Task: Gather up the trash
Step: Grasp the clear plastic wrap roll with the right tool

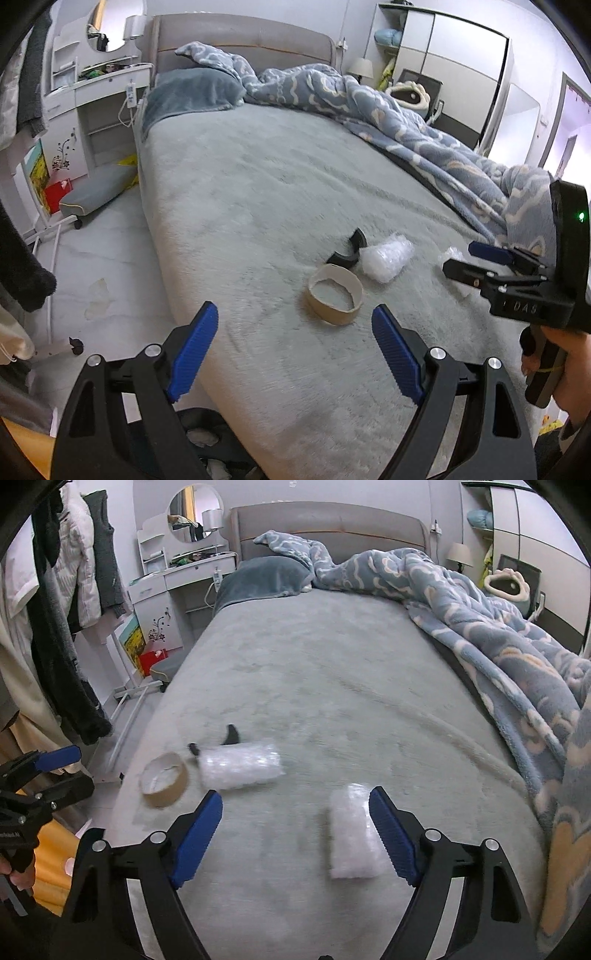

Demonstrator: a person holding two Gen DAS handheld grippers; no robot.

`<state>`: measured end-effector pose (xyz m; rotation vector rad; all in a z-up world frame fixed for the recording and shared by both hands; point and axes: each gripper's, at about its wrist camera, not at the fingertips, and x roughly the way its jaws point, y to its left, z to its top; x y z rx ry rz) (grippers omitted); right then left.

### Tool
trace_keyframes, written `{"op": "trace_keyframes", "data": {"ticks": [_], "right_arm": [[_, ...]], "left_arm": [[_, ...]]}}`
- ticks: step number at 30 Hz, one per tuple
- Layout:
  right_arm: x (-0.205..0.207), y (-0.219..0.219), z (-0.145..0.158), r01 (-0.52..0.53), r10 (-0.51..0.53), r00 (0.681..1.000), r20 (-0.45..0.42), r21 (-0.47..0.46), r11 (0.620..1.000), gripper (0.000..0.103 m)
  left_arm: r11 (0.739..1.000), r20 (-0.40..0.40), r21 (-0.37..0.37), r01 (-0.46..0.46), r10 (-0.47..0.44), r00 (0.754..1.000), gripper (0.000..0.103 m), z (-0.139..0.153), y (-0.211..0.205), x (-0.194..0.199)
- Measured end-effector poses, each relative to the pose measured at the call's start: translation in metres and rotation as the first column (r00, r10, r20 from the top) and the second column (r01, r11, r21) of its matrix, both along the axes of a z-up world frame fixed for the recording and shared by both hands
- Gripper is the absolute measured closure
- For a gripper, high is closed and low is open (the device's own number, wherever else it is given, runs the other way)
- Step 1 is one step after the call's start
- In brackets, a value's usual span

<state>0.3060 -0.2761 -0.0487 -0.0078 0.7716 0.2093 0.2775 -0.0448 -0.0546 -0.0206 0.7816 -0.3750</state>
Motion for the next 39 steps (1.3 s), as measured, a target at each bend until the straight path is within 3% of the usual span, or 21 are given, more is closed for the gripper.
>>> {"op": "trace_keyframes", "data": {"ticks": [12,18,27,39], "right_arm": [[0.016,-0.027,-0.023,0.026,-0.027,0.994,-0.102,-0.006,1.000,0.051],[0.023,-0.035,-0.035,0.020,-0.023,0.986,-0.163,-0.015,1.000,0.070],[0.027,-0.044,-0.025,0.013,-0.011,0.993,-0.120,0.015,1.000,0.073],[0.038,-0.042,-0.012,-0.004,0.008,0.996,-0.090,0.046,0.999,0.073]], "left_arm": [[1.000,-0.041,0.009,0.020,-0.019,0.999,0.016,-0.019,-0.031,0.019],[1.000,-0.053,0.020,0.020,-0.019,0.998,0.016,-0.027,-0.042,0.027],[0.999,-0.069,0.033,0.010,-0.008,0.998,0.016,-0.037,-0.053,0.036],[1.000,-0.072,0.029,0.000,0.002,0.997,0.037,-0.041,-0.058,0.045]]}}
